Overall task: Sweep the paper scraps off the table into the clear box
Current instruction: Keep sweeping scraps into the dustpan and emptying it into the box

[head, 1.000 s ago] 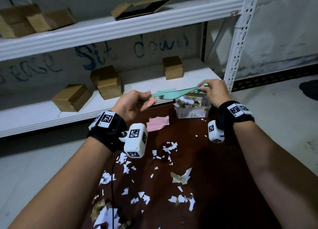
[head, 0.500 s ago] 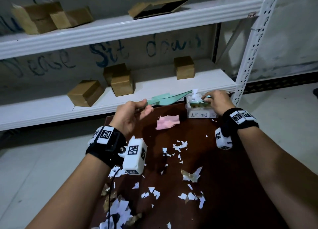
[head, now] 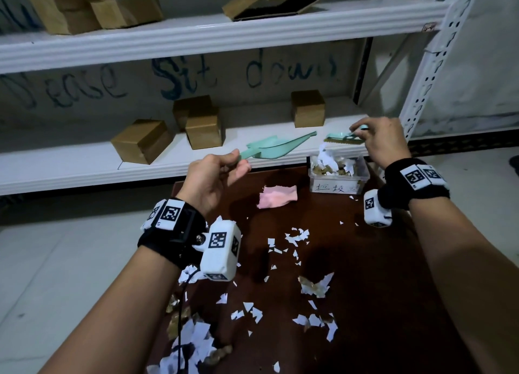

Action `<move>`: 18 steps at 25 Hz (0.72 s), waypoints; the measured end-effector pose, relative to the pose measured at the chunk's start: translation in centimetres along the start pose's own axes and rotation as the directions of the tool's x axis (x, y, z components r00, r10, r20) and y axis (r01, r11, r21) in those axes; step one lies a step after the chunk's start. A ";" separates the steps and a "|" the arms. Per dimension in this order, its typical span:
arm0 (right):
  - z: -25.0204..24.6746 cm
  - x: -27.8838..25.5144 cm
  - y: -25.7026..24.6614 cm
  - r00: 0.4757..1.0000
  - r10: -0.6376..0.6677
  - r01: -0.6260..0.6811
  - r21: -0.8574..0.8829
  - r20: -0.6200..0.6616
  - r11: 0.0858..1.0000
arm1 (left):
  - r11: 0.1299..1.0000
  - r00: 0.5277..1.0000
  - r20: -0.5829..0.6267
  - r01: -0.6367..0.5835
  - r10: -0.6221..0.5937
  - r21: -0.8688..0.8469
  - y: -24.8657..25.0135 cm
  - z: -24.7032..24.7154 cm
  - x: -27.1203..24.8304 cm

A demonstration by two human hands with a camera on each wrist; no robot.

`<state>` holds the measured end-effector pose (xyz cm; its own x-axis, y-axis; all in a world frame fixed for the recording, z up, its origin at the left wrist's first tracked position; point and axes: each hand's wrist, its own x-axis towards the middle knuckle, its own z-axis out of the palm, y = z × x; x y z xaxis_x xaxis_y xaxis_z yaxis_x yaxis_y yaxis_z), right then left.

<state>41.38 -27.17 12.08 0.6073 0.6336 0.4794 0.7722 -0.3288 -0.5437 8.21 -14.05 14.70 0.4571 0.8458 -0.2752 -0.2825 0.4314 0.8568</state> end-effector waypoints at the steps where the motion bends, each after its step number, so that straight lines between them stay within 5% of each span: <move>1: 0.8 -0.2 0.4 1.000 0.001 -0.001 -0.008 0.003 1.000 | 1.000 1.000 0.000 -0.002 0.002 -0.004 0.0 0.1 0.1; 13: 6.5 -2.8 4.0 0.964 0.077 -0.049 -0.115 0.255 0.992 | 1.000 1.000 -0.020 0.000 -0.001 -0.028 -0.1 0.1 -0.9; 18: 4.1 -2.1 3.6 0.974 0.061 -0.051 -0.053 0.220 0.997 | 1.000 0.999 -0.045 -0.012 0.011 -0.024 0.3 -1.2 -2.4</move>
<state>42.07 -26.80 6.24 0.5974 0.7507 0.2821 0.7492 -0.3970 -0.5302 5.99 -15.60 15.06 0.4155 0.8636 -0.2854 -0.3080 0.4289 0.8492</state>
